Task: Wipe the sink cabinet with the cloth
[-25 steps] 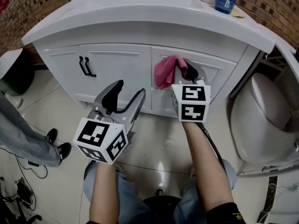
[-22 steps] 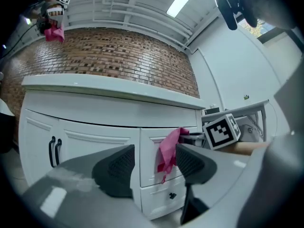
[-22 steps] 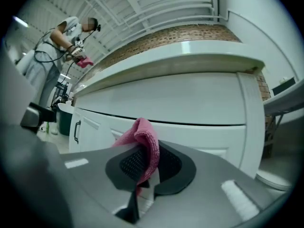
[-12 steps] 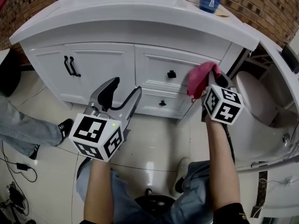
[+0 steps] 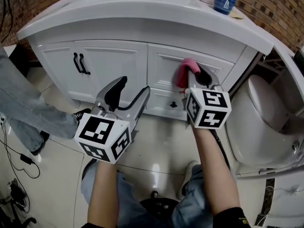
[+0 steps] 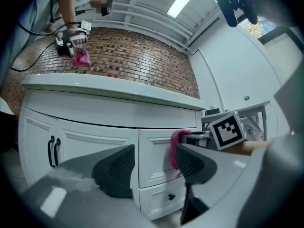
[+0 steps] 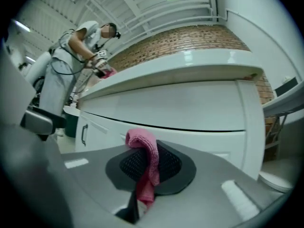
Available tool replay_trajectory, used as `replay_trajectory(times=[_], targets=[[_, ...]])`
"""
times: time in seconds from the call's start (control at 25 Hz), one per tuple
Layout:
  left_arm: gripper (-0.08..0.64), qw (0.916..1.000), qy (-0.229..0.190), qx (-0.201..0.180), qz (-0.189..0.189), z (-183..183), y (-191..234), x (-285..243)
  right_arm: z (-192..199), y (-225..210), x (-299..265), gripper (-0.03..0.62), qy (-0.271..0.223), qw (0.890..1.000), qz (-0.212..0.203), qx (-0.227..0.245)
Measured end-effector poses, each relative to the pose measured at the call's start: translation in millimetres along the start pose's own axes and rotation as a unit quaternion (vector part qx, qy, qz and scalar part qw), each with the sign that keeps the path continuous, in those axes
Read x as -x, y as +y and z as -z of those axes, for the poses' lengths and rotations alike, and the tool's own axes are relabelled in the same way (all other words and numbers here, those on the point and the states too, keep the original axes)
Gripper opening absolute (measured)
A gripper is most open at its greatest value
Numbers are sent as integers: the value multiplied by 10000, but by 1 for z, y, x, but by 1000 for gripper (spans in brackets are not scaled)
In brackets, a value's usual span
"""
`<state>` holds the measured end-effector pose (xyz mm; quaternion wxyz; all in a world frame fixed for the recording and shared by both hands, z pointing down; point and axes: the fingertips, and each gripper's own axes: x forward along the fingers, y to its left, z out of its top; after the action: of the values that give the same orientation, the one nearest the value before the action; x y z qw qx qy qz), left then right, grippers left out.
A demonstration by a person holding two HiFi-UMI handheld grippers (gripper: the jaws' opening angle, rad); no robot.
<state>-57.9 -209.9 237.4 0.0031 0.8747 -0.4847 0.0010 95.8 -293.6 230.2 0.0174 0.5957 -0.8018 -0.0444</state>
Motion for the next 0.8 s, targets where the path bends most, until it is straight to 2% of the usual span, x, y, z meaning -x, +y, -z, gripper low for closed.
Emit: replay_trajectory(times=[0.16,0.32,0.44,0.56,0.8], targets=[[273,10000,-14,-8,-98,-3,6,9,5,64,-25,26,112,9962,-817,270],[272,9999,17,16,-164,-2,12,14,16,100,-47,26,335,9904,-1079,800],[272,9997,44,72,-210,2,16,14,21,100,-61,26,390,9874,-1015,1151],[272,9998,12,61,-211,0,18,16,29,84,-60,26,494,9857,-774,1414],[273,9999,-36,85,-98,-2,12,9,43,22,-35,26,872,9913,-131,978]])
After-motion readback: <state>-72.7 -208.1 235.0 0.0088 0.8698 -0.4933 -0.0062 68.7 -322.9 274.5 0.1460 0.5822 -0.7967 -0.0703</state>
